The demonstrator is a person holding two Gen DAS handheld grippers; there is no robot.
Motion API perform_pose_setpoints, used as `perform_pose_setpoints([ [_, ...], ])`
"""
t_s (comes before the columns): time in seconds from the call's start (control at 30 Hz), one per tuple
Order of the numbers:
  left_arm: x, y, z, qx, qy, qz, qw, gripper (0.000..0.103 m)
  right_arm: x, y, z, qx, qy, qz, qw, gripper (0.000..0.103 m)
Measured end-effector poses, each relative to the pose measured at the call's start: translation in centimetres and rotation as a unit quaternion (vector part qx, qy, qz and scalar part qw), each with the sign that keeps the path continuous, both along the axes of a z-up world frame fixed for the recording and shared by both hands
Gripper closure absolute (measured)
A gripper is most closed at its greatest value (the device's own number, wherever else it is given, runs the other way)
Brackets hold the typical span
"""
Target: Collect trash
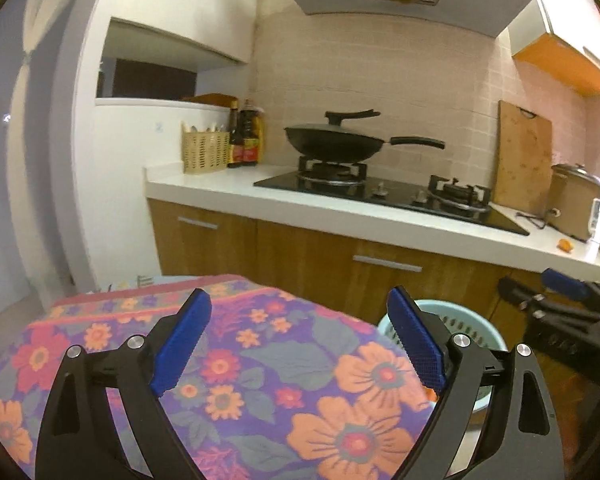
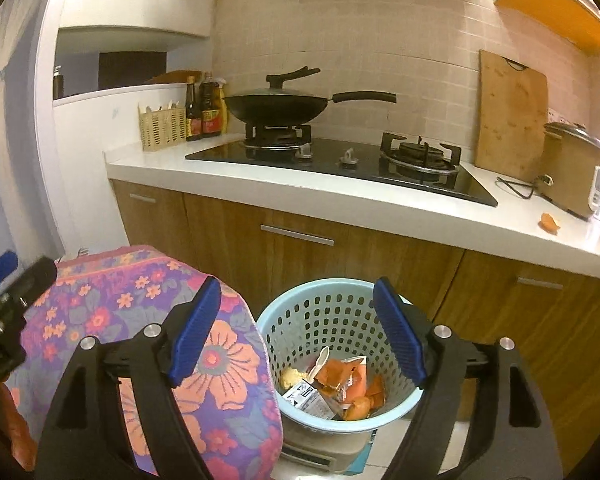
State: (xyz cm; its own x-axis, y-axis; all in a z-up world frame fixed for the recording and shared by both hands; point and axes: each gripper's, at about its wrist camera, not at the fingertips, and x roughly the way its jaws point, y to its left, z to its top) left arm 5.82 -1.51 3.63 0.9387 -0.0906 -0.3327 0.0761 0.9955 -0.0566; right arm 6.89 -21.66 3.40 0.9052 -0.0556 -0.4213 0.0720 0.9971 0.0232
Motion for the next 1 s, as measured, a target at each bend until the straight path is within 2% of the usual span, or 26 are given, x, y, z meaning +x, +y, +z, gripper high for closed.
perform_pose_setpoints([
  [0.17,0.6,0.6,-1.1,0.02,0.012,0.032,0.9992,0.016,0.3,-0.5,-0.3,0.013,0.002,-0.019,1.0,0.028],
  [0.3,0.7,1.0,-1.2,0.02,0.012,0.038,0.999,0.016,0.6,-1.2,-0.6,0.03,0.006,-0.03,0.999,0.028],
  [0.67,0.5,0.8,-1.4,0.018,0.01,0.039,0.999,0.013,0.4,-2.6,-1.4,0.038,0.005,-0.043,0.998,0.028],
  [0.83,0.2,0.2,-1.5,0.03,0.007,0.042,0.9986,0.013,0.3,-2.1,-1.5,0.029,0.004,-0.047,0.998,0.028],
  [1.0,0.2,0.2,-1.5,0.025,0.014,0.039,0.9988,0.013,0.1,-0.9,-1.3,-0.005,-0.007,-0.056,0.998,0.028],
])
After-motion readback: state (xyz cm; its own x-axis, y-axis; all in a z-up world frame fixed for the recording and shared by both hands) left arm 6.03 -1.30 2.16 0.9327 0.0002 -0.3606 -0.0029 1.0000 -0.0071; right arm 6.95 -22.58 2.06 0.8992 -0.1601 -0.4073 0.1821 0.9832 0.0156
